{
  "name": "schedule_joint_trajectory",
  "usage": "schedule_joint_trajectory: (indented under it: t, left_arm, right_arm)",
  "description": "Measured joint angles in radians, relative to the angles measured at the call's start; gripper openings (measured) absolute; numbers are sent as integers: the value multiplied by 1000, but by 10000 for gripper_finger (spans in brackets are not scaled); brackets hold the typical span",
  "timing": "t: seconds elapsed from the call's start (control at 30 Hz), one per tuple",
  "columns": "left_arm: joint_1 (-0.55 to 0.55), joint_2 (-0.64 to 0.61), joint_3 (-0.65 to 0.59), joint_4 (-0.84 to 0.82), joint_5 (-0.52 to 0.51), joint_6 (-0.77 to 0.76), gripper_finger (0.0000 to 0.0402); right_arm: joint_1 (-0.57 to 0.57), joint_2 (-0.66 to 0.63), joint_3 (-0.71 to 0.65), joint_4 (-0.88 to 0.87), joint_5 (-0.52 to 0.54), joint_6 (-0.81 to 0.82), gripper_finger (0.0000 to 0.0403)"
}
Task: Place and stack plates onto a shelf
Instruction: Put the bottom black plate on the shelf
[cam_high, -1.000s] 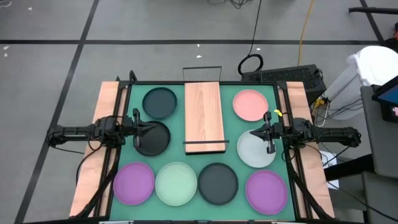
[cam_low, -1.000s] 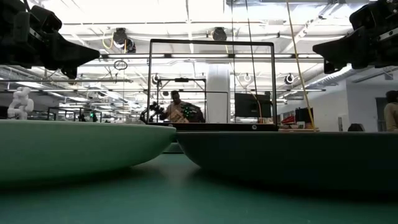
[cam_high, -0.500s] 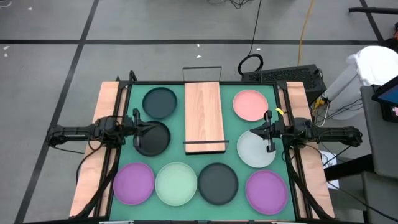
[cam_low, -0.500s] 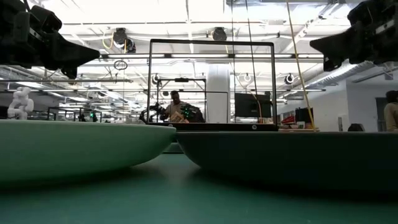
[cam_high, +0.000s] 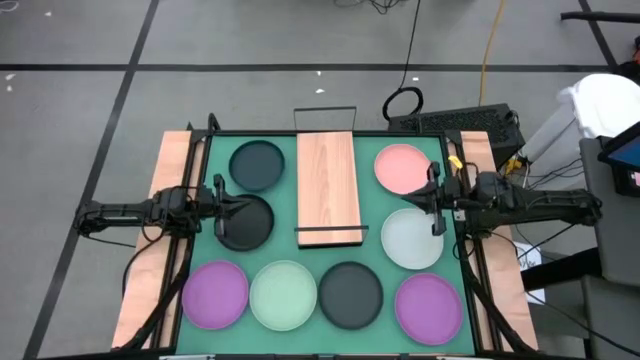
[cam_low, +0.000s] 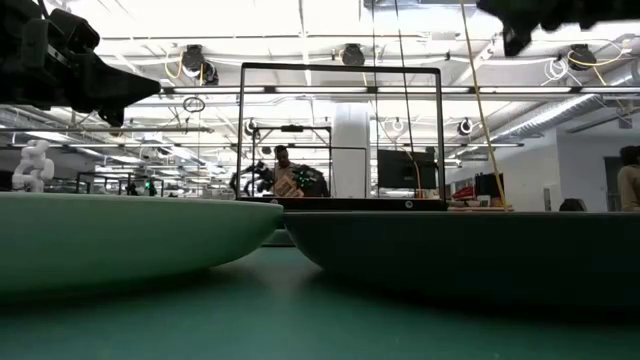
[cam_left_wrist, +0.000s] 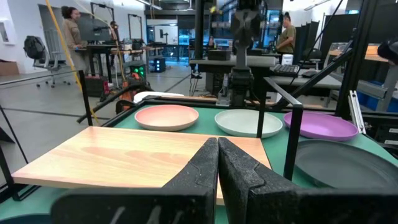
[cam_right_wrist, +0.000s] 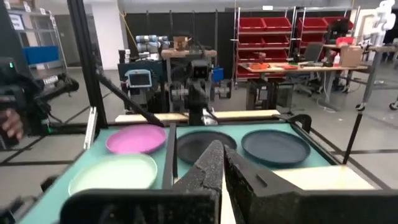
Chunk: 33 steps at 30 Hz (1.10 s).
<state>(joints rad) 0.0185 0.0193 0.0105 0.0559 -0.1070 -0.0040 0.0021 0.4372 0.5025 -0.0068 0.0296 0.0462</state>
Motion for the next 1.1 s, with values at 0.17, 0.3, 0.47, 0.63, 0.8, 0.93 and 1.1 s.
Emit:
schedule_joint_trajectory:
  t: [0.17, 0.3, 0.47, 0.63, 0.8, 0.93, 1.1]
  left_arm:
    - [0, 0, 0, 0, 0, 0, 15]
    - [0, 0, 0, 0, 0, 0, 15]
    - [0, 0, 0, 0, 0, 0, 15]
    - [0, 0, 0, 0, 0, 0, 15]
    - [0, 0, 0, 0, 0, 0, 15]
    - [0, 0, 0, 0, 0, 0, 15]
    - [0, 0, 0, -1, 0, 0, 15]
  right_arm:
    - [0, 137, 180, -60, 0, -4, 0]
    - [0, 222, 318, -126, 0, -16, 0]
    - [0, 306, 464, -225, 0, -31, 0]
    - [0, 373, 589, -325, 1, -26, 0]
    - [1, 423, 675, -404, 1, -11, 0]
    - [1, 445, 720, -478, 15, -1, 0]
    - [15, 458, 753, -623, 78, 29, 0]
